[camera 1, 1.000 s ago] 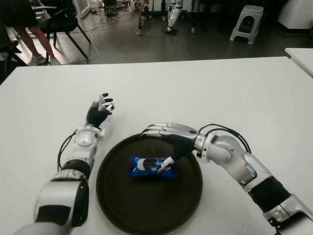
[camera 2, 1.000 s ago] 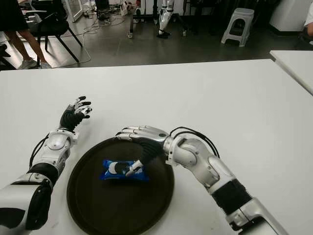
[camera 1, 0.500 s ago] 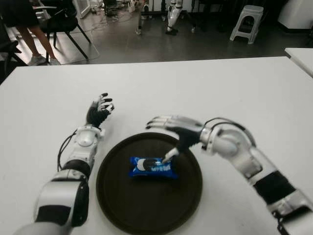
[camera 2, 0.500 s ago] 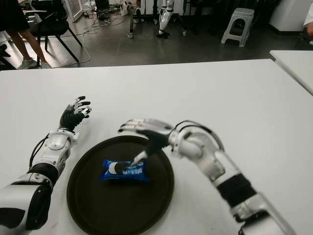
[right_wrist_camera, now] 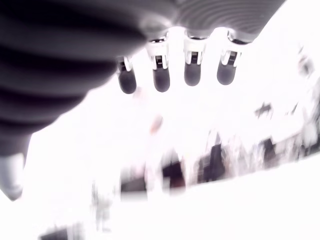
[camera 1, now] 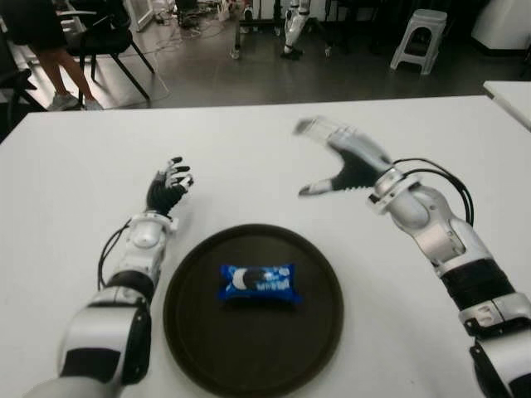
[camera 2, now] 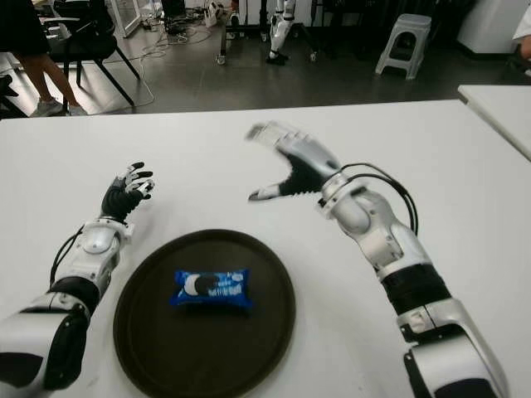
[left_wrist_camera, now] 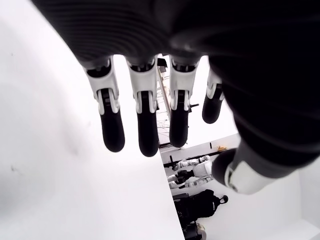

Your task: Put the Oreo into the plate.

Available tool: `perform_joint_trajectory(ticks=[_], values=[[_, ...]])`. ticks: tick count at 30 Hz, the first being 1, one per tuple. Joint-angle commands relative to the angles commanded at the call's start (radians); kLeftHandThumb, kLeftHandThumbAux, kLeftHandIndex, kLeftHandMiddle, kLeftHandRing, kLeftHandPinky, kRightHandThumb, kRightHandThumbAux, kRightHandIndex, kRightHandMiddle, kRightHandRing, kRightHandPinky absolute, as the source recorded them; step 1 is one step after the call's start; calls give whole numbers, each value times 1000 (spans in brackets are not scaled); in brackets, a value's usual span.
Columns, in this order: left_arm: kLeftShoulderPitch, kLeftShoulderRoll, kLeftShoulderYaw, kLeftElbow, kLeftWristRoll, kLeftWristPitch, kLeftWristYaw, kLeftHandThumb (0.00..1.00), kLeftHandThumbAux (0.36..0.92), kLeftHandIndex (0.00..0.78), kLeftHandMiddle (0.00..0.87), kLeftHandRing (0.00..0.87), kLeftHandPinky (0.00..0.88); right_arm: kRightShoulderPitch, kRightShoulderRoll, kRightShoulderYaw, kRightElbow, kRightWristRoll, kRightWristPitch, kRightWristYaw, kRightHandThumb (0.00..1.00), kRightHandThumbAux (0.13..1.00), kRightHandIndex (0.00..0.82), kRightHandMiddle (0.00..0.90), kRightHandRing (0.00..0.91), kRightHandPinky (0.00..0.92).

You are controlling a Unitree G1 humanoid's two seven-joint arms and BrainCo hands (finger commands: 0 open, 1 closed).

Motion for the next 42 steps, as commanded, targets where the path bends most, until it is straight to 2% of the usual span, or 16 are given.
perform_joint_trajectory(ticks=[1,3,6,8,10,11,14,17,24,26,29,36,42], values=[[0,-1,2,0,-3,0,-3,84,622,142,229,257,306,-7,18,-29,13,67,27,37,0,529,0,0,0,0],[0,-3,5,-1,-6,-1,-5,89,625,148,233,258,302,-29,39,-71,53,149,57,77,0,539,0,10,6,3],[2,-5,6,-2,-5,-3,-4,88,626,153,233,253,286,-88,44,-117,179,194,52,89,0,552,13,54,45,24],[2,-6,4,-3,-2,-4,1,86,633,155,232,249,278,-151,33,-141,331,186,28,60,0,569,37,90,79,49],[4,-5,3,-4,1,-6,3,84,640,155,231,246,274,-181,29,-146,457,160,4,2,0,584,58,118,112,97],[5,-4,2,-4,2,-7,4,84,642,155,230,245,273,-188,27,-148,503,152,-5,-16,0,587,63,126,122,112],[9,-3,-2,-4,7,-14,7,80,648,153,229,243,267,-194,20,-155,602,137,-21,-51,6,609,96,172,192,234],[10,0,-4,-5,10,-19,9,72,647,153,227,241,267,-188,14,-168,693,133,3,-80,12,635,128,201,234,293],[13,4,-4,-5,12,-24,12,58,652,147,227,246,277,-184,29,-216,785,152,77,-102,41,649,148,229,276,334],[12,5,-5,-6,13,-23,12,57,660,147,230,247,279,-189,26,-238,794,168,95,-81,31,658,146,233,283,343],[10,9,-10,-4,19,-18,11,51,653,145,226,247,280,-206,12,-306,801,231,149,8,13,638,139,231,285,344],[13,11,-13,-5,19,-20,11,56,634,144,221,244,278,-228,19,-411,804,329,220,128,1,604,138,238,291,351],[12,9,-13,-6,18,-16,10,60,640,146,220,243,277,-230,20,-444,805,348,245,178,0,584,137,238,293,346]])
